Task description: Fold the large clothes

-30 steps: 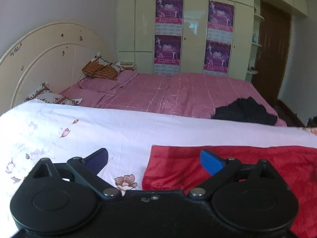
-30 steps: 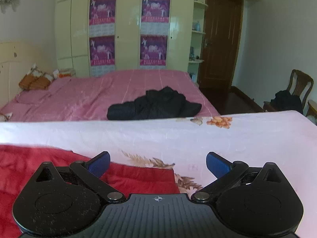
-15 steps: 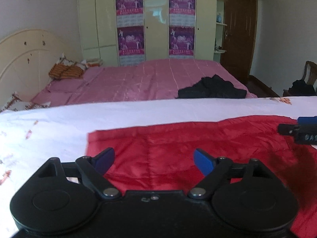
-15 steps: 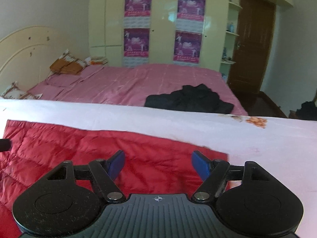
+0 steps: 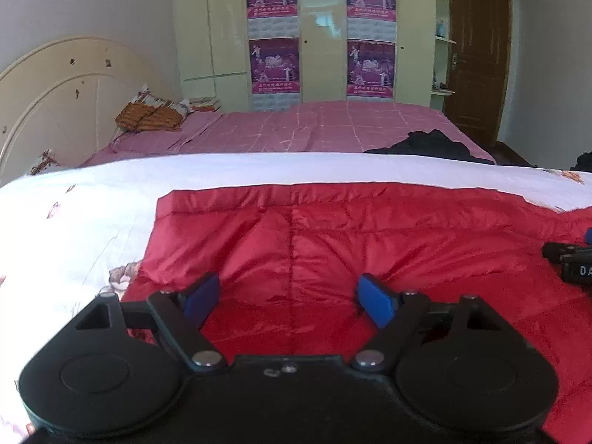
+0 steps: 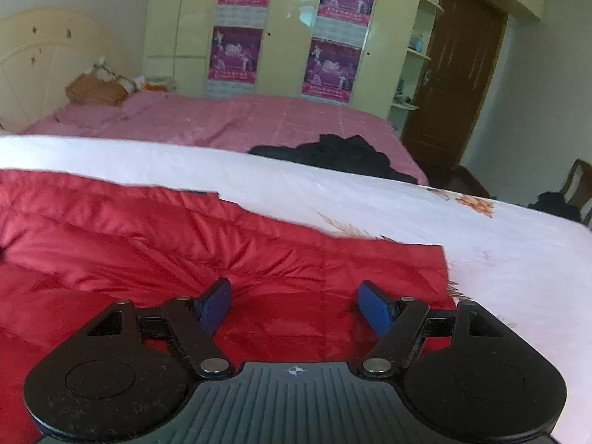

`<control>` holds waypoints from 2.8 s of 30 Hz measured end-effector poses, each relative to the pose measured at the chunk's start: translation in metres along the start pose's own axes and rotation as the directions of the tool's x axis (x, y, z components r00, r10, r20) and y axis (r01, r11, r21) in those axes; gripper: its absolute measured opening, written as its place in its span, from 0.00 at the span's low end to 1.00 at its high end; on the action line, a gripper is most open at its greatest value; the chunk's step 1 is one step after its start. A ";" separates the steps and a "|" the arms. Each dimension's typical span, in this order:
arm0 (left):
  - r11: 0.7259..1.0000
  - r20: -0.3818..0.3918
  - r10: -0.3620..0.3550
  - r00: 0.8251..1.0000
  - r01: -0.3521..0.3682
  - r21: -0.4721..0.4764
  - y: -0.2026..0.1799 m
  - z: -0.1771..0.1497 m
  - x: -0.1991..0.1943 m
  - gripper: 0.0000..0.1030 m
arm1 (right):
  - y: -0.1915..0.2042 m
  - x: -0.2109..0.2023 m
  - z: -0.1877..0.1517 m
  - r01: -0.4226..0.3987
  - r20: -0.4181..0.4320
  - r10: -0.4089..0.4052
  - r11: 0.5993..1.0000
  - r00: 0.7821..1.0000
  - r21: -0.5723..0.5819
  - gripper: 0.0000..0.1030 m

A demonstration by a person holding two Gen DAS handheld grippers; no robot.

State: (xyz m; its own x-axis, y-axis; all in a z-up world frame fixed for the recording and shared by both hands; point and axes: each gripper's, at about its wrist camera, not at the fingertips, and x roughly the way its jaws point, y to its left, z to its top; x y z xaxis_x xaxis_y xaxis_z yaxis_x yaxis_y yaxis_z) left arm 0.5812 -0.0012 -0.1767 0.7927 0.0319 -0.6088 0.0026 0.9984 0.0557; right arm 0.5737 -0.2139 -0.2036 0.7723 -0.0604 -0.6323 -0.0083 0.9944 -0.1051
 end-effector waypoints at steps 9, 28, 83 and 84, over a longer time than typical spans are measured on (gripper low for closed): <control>1.000 -0.058 0.008 0.998 -0.010 -0.029 0.010 0.005 0.004 0.83 | -0.029 0.015 0.004 0.027 -0.080 -0.019 0.994 0.997 0.106 0.73; 0.997 -0.041 -0.073 0.996 0.073 -0.008 0.001 -0.002 -0.087 0.80 | 0.009 -0.113 -0.016 -0.151 0.044 0.149 0.988 0.988 0.045 0.72; 0.883 -0.288 -0.245 0.926 0.091 -0.460 0.105 -0.097 -0.160 0.97 | -0.067 -0.222 -0.120 -0.101 -0.175 0.165 0.939 0.971 0.328 0.73; 0.867 -0.289 -0.266 0.920 0.097 -0.488 0.106 -0.100 -0.156 0.97 | -0.068 -0.220 -0.123 -0.106 -0.183 0.178 0.931 0.967 0.349 0.73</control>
State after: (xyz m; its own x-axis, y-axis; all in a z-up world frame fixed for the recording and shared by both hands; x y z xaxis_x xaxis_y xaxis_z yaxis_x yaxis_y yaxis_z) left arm 0.3967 0.1040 -0.1555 0.5524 -0.2230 -0.8032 -0.2183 0.8912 -0.3975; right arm 0.3259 -0.2785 -0.1517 0.6293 0.1029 -0.7703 0.1327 0.9624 0.2370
